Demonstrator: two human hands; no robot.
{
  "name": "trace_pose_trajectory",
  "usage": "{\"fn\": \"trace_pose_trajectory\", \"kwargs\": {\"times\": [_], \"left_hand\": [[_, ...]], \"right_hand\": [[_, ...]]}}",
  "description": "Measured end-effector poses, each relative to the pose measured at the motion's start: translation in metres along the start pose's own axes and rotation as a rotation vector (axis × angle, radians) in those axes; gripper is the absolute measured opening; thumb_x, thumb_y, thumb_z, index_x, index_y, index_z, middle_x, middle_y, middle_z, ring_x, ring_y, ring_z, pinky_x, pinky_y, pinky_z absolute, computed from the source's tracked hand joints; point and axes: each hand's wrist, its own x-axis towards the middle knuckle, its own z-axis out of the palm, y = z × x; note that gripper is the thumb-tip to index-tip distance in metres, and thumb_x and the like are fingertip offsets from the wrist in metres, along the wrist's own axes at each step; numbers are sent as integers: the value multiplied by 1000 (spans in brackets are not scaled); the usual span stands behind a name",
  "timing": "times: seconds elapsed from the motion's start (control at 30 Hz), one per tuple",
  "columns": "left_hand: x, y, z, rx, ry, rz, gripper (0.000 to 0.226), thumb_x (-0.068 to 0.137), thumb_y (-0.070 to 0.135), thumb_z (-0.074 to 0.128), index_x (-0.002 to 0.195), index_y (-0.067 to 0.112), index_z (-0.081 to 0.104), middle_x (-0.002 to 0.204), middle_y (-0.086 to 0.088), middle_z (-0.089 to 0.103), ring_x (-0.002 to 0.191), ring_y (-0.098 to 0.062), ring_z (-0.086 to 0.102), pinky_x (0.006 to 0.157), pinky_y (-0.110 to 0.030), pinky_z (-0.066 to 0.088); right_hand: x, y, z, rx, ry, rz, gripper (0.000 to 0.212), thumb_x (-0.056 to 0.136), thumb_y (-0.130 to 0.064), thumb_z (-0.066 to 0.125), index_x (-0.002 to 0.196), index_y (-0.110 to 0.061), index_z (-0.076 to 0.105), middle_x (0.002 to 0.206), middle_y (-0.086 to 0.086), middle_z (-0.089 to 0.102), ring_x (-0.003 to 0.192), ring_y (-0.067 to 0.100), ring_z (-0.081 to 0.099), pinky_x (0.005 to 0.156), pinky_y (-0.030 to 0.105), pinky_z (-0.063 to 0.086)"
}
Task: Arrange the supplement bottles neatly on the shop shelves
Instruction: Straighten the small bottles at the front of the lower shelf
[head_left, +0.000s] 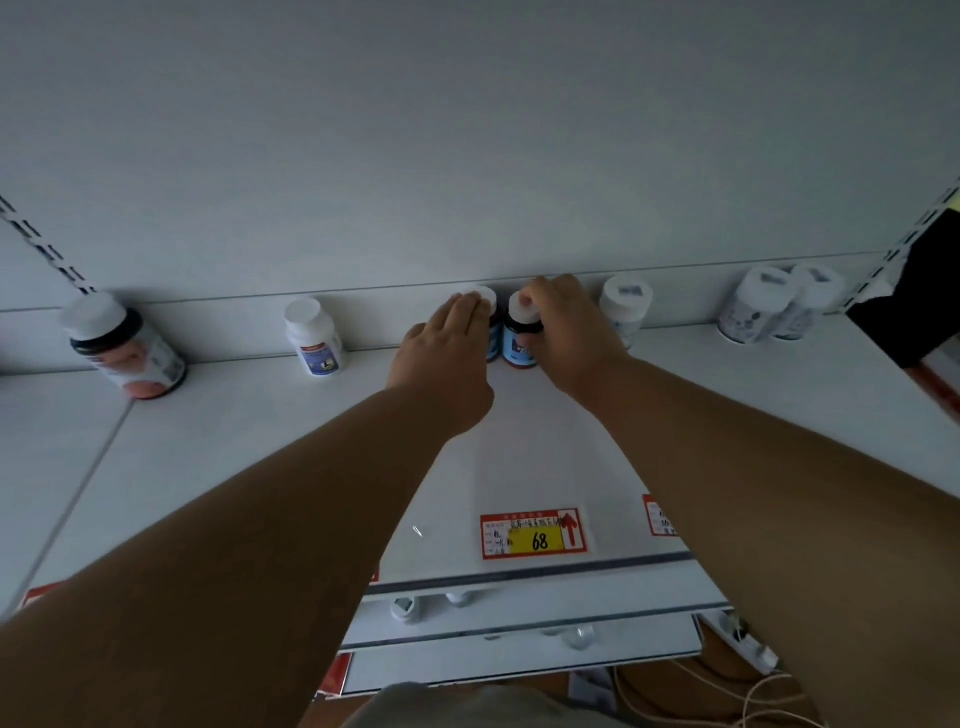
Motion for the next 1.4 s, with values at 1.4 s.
{"fn": "trace_pose_trajectory", "kwargs": {"times": [1.4], "left_hand": [[-544,-116,-77,-50,298,-904,61,73,37,43,131,22,55,120,-2,63,102,-29,62,84,-41,50]], "right_hand": [[-273,-409,56,414,-206,-722,27,98,-42,50,115,-22,55,106,-8,48,97,14,52,80,31,47]]}}
